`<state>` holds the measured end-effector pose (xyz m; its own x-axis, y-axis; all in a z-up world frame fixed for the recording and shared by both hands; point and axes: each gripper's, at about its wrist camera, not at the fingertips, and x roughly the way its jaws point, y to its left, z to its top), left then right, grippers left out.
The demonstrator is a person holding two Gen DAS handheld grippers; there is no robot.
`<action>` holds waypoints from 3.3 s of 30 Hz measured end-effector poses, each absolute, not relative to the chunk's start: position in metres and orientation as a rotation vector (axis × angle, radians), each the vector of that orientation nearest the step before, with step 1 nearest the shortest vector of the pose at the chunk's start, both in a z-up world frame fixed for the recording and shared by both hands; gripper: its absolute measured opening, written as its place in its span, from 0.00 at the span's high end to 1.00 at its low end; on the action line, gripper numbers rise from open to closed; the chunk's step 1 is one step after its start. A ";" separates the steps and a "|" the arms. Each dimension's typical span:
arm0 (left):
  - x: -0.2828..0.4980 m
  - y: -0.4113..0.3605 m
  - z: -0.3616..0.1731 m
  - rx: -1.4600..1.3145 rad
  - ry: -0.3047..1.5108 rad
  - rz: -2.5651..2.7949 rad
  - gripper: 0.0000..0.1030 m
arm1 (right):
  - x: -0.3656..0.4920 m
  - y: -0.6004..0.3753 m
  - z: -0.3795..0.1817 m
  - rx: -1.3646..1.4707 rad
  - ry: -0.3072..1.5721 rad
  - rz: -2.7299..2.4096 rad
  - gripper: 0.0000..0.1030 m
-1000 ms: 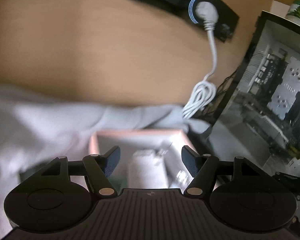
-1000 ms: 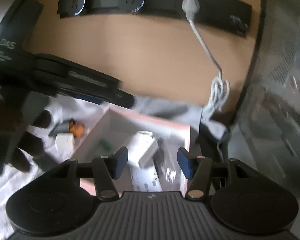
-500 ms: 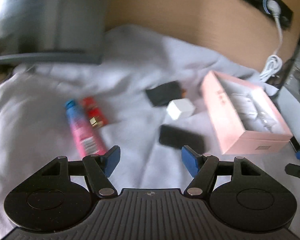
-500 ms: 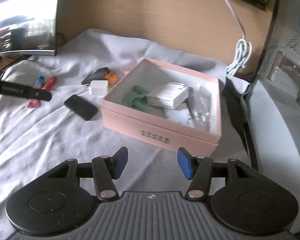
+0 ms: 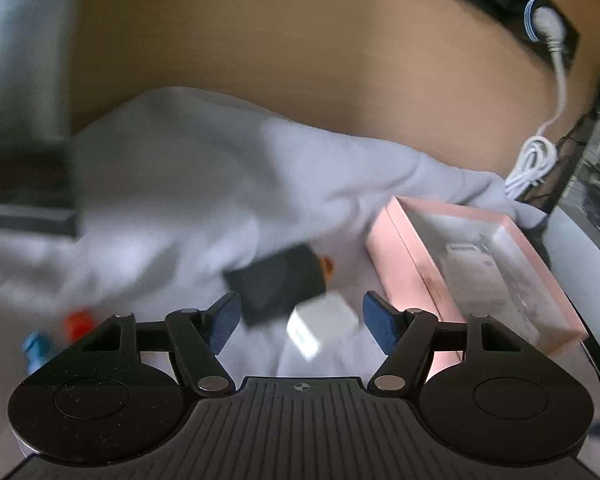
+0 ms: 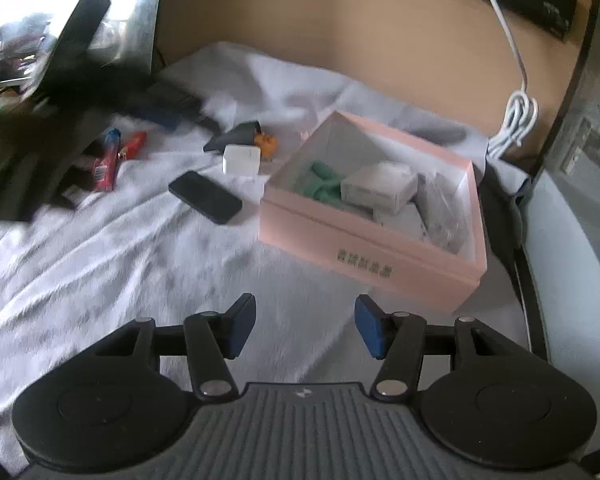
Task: Organize rigid objects
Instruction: 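Grasp the orange toy figure with the right tool while the left tool approaches the black holder, then grasp the black cup-shaped holder with the left tool while the right tool lowers the toy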
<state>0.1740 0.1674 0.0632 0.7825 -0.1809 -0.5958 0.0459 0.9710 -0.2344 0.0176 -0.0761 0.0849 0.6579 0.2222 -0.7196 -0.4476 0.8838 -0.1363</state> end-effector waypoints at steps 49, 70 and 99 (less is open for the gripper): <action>-0.055 0.218 0.026 -0.423 0.808 0.016 0.48 | 0.156 0.084 0.087 -0.296 0.887 0.731 0.55; -0.074 0.233 0.037 -0.434 0.789 0.127 0.47 | 0.047 0.077 0.059 -0.545 0.769 1.017 0.57; 0.009 0.152 0.034 -0.117 0.832 -0.212 0.44 | 0.010 -0.119 0.043 -0.306 0.891 0.487 0.38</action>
<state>0.0091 0.1515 0.0339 0.6539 -0.2322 -0.7201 0.1406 0.9725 -0.1859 0.0098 -0.1190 0.0430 0.5306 0.2766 -0.8012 -0.5249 0.8494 -0.0544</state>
